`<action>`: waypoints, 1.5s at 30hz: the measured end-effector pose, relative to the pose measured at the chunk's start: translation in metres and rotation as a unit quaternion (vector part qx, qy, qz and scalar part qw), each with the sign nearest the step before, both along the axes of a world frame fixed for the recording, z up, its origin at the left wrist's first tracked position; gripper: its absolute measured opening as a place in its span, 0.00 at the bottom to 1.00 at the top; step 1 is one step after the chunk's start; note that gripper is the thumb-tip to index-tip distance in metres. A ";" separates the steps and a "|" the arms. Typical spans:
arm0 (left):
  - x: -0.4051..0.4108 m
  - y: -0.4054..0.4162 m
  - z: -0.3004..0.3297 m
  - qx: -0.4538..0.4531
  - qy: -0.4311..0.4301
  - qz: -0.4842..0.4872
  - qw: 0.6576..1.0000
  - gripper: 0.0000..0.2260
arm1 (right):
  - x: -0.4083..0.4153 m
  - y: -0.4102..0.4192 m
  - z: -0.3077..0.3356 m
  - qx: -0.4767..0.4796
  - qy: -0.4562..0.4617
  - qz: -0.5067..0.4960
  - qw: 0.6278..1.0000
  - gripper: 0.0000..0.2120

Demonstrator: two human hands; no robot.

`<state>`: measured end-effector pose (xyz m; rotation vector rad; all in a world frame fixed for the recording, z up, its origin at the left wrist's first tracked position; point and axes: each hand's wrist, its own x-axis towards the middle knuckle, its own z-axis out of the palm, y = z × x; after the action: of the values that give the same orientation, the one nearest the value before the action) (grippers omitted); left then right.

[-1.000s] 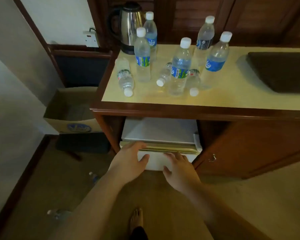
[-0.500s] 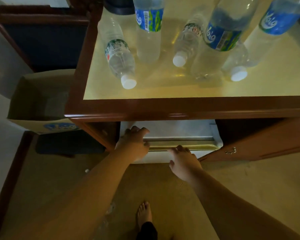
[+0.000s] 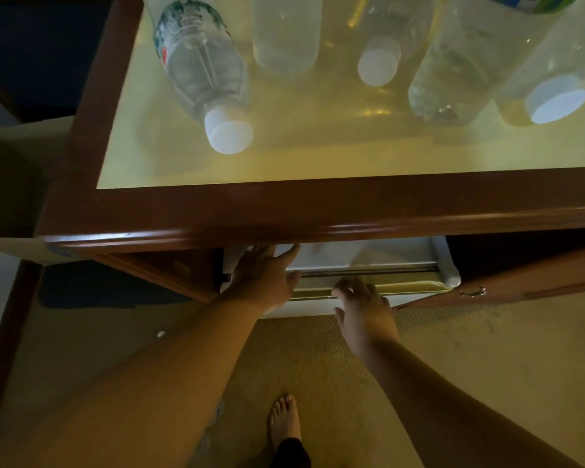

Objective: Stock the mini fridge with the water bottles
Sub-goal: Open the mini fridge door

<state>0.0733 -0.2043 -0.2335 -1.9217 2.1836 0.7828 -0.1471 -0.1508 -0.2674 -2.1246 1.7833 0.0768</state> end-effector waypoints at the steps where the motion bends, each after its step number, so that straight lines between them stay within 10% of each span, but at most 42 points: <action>1: -0.001 -0.002 -0.004 -0.007 -0.002 -0.001 1.000 0.29 | 0.001 0.002 -0.004 -0.011 0.000 -0.007 1.000 0.17; 20: -0.028 -0.001 -0.061 -0.148 0.000 0.030 0.988 0.26 | -0.005 -0.007 -0.033 -0.148 -0.021 0.032 0.988 0.06; 45: -0.038 -0.001 -0.048 -0.067 -0.042 0.055 0.995 0.31 | -0.017 -0.002 -0.030 -0.132 -0.036 0.107 0.985 0.06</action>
<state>0.0351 -0.2052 -0.2817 -2.1137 2.1464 0.5702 -0.1644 -0.1526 -0.2976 -2.4651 1.5937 -0.1897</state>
